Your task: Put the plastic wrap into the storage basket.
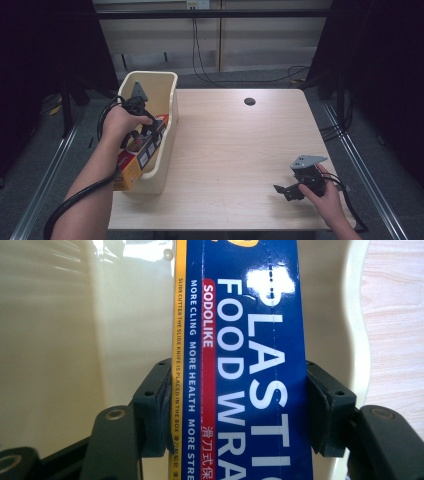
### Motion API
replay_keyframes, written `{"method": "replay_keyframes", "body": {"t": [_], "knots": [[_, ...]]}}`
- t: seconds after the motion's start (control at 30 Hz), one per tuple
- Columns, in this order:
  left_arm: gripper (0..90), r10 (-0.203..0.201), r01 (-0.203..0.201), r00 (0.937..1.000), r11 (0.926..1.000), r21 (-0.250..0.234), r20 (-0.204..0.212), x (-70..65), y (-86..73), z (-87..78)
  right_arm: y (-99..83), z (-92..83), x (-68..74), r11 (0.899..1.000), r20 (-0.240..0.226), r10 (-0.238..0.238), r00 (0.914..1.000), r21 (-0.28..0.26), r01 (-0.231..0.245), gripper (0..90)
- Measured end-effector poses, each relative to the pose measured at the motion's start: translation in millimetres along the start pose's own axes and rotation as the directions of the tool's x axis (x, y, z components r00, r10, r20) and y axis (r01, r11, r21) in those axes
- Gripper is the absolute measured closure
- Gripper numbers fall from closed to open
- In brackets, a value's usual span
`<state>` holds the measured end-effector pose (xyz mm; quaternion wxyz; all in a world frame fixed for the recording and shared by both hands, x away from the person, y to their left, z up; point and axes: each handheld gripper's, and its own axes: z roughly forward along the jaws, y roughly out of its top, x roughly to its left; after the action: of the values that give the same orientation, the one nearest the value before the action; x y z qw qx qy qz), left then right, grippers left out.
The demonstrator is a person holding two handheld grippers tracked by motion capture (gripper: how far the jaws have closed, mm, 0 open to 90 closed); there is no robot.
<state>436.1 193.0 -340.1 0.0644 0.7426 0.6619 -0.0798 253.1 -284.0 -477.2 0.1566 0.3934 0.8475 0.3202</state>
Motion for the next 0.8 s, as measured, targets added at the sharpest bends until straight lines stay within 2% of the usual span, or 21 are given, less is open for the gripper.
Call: {"method": "replay_keyframes", "body": {"t": [0.33,0.47,0.57,0.8], "knots": [[39.7,-0.008,0.008,1.0000,1.0000,0.005,-0.002,0.9,0.8,4.2,0.0,-0.4,-0.2,1.000,0.003,-0.002,1.0000,-0.001,0.002,2.9],[39.6,0.004,-0.004,1.0000,0.9999,0.016,-0.002,1.1,1.5,4.3,-0.2,0.0,0.0,1.000,-0.004,0.001,1.0000,-0.002,-0.001,2.9],[39.3,-0.004,0.004,1.0000,1.0000,0.004,0.001,0.9,1.2,5.3,-0.1,-0.3,-0.3,1.000,-0.001,-0.002,1.0000,-0.002,0.002,2.9],[38.2,-0.021,0.021,0.9997,0.9996,0.017,0.013,3.6,1.9,5.7,-0.1,0.2,-0.2,1.000,-0.008,-0.004,1.0000,0.000,0.004,2.9]]}}
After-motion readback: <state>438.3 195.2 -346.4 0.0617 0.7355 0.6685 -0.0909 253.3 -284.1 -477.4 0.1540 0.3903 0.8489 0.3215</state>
